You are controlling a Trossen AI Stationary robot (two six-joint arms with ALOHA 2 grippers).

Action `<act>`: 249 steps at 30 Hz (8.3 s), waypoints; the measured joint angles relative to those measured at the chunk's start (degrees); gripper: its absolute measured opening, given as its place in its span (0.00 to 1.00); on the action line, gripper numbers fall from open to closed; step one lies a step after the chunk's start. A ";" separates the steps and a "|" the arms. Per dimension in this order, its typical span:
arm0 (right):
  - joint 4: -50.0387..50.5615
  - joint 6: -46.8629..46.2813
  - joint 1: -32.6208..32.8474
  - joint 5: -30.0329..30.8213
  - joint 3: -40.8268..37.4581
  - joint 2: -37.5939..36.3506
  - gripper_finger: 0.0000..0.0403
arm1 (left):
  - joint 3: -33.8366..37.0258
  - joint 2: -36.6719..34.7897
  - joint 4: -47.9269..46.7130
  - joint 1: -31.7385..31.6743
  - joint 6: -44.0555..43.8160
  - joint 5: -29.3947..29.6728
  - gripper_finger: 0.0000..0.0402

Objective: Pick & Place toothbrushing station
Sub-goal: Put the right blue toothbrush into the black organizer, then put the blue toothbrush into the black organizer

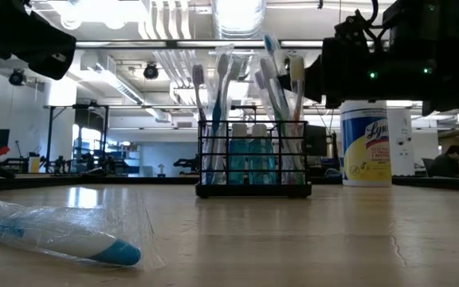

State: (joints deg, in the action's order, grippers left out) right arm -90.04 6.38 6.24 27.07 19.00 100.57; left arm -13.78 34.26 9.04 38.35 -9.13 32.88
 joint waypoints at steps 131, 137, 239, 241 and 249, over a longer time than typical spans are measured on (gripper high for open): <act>80.49 -26.10 16.00 -20.39 35.04 -18.96 0.06 | -62.88 54.99 -64.51 4.06 32.69 25.07 0.05; 87.96 -31.79 12.15 -27.92 40.79 -17.99 0.20 | -62.72 54.98 -63.58 4.20 39.48 31.51 0.05; 114.82 -21.54 2.38 -41.57 71.54 0.20 0.05 | -66.79 61.00 -57.06 5.71 52.15 52.46 0.20; 114.89 -20.82 2.73 -39.92 71.52 -0.31 0.05 | -67.42 60.56 -57.09 7.24 51.47 52.52 0.26; 114.53 -14.31 7.24 -29.62 71.28 -1.14 0.05 | -66.05 52.82 -60.76 14.85 32.53 47.58 0.43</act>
State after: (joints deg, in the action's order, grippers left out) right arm 24.49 -7.93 13.48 -2.55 90.28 99.42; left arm -79.83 87.08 -51.72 53.20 23.40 80.46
